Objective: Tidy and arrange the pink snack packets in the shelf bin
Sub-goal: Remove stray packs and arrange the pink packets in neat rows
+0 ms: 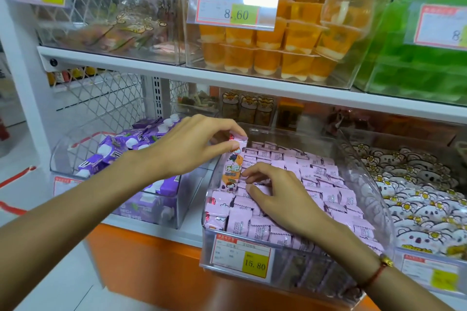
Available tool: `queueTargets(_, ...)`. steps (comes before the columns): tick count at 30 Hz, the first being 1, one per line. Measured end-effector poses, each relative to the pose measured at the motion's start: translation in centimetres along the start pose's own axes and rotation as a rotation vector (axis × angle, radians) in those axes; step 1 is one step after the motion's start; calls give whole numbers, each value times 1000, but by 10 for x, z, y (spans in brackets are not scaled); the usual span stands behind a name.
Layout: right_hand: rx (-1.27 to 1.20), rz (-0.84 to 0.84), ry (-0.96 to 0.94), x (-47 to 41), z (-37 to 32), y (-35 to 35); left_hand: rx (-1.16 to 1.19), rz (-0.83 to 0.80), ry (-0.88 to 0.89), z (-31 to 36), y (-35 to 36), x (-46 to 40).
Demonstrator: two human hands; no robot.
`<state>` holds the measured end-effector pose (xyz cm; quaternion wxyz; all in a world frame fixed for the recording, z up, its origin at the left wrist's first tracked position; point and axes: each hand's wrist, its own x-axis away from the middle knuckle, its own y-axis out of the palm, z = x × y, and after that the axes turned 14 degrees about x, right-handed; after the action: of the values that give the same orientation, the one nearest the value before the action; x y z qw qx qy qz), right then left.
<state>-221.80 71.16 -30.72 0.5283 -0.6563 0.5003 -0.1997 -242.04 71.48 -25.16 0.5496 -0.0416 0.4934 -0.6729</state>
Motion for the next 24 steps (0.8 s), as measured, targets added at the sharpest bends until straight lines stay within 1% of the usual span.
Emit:
queueTargets(3, 1, -6, -6, 1, 2, 1, 14, 71, 64, 0, 3, 3)
queueTargets(4, 3, -3, -8, 1, 2, 1, 10, 69, 74, -1, 3, 5)
queueTargets(5, 5, 0, -11, 1, 2, 1, -6, 41, 64, -3, 4, 6)
queueTargets(8, 15, 10, -25, 1, 2, 0, -51, -103, -42, -6, 11, 11)
queueTargets(10, 19, 12, -38, 1, 1, -1, -84, -142, -86, -6, 12, 10)
queueTargets(13, 27, 6, -53, 2, 1, -2, -256, -246, -118, -2, 13, 9)
queueTargets(14, 35, 6, -60, 2, 1, -2, -267, -216, -108, -2, 14, 12)
queueTargets(15, 53, 15, -75, 1, 1, -2, -229, -119, -101, -2, 15, 17)
queueTargets(17, 115, 43, -147, 0, -1, -3, -46, 168, -138, 0, 17, 34)
queueTargets(18, 144, 43, -193, -1, -3, -3, 38, 263, -185, 1, 20, 43)
queueTargets(19, 168, 28, -229, -3, -5, -2, 104, 297, -250, 3, 23, 50)
queueTargets(21, 215, -46, -244, -5, -8, 4, 216, 258, -378, 5, 32, 62)
queueTargets(22, 247, -101, -231, -7, -8, 7, 270, 232, -412, 6, 37, 66)
queueTargets(24, 322, -193, -208, -9, -9, 10, 320, 203, -422, 9, 41, 70)
